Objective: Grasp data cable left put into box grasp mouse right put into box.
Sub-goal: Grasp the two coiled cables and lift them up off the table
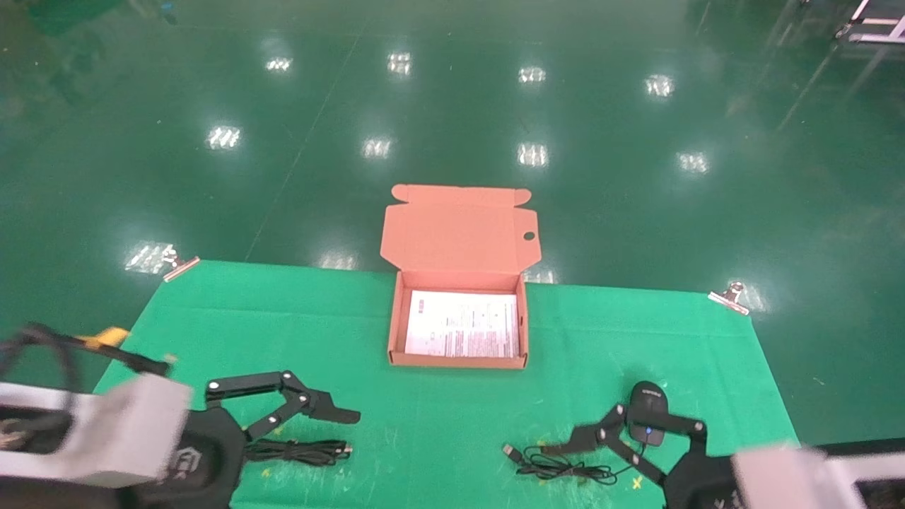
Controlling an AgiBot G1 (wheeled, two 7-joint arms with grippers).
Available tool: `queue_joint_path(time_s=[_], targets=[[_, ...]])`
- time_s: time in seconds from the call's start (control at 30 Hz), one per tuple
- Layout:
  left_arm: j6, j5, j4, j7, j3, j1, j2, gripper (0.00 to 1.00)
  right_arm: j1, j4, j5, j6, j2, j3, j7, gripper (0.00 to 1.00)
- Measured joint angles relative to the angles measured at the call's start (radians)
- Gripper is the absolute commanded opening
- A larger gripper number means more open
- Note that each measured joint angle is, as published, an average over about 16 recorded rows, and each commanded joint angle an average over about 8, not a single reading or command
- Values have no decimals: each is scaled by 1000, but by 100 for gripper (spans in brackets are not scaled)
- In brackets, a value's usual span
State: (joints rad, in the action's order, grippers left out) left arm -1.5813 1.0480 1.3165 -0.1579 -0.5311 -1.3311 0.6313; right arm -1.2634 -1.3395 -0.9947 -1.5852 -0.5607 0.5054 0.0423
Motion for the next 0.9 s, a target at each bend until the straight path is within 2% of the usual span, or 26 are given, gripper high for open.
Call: queue_joint_path(time_s=[0.3, 0.5, 0.67, 0.9], targets=[[6, 270, -30, 55, -218, -165, 76, 100, -258, -8, -263, -4, -42, 315, -183, 100], [37, 458, -73, 81, -329, -236, 149, 100, -391, -5, -434, 20, -101, 499, -245, 100], [82, 589, -131, 80, -389, -256, 207, 100, -429, 0, -554, 68, -144, 593, -237, 100], [162, 707, -261, 51, -430, -246, 282, 100, -394, 10, -682, 171, -183, 645, -164, 100]])
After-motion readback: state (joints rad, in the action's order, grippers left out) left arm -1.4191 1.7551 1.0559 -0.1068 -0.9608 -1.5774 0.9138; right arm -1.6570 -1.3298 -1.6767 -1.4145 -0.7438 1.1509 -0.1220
